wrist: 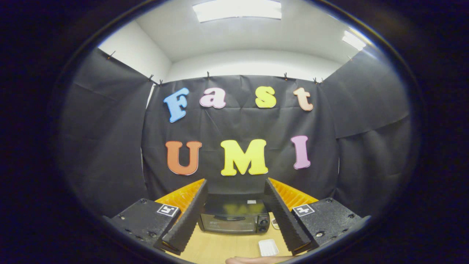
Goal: Open the toaster oven, put the food inside, and close the toaster oven door.
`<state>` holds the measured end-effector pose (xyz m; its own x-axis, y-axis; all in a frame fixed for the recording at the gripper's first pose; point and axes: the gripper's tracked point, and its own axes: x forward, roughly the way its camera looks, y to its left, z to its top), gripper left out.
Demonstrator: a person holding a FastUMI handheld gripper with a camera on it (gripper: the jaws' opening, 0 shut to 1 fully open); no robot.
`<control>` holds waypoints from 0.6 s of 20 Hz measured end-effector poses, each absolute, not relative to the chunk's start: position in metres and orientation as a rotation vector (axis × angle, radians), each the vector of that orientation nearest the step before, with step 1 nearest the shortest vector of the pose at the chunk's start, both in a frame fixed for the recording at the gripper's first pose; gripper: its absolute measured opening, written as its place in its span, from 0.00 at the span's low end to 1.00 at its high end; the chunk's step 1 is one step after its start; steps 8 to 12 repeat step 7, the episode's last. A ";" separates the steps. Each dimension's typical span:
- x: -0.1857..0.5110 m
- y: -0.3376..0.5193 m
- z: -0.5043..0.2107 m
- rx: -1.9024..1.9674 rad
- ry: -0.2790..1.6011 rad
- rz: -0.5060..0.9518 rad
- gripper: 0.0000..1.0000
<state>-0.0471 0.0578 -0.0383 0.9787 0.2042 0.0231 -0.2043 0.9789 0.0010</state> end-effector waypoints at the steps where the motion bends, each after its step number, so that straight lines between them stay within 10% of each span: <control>1: -0.052 0.051 -0.049 -0.002 0.007 0.193 0.98; 12: -0.084 0.041 -0.047 -0.025 -0.026 0.197 0.98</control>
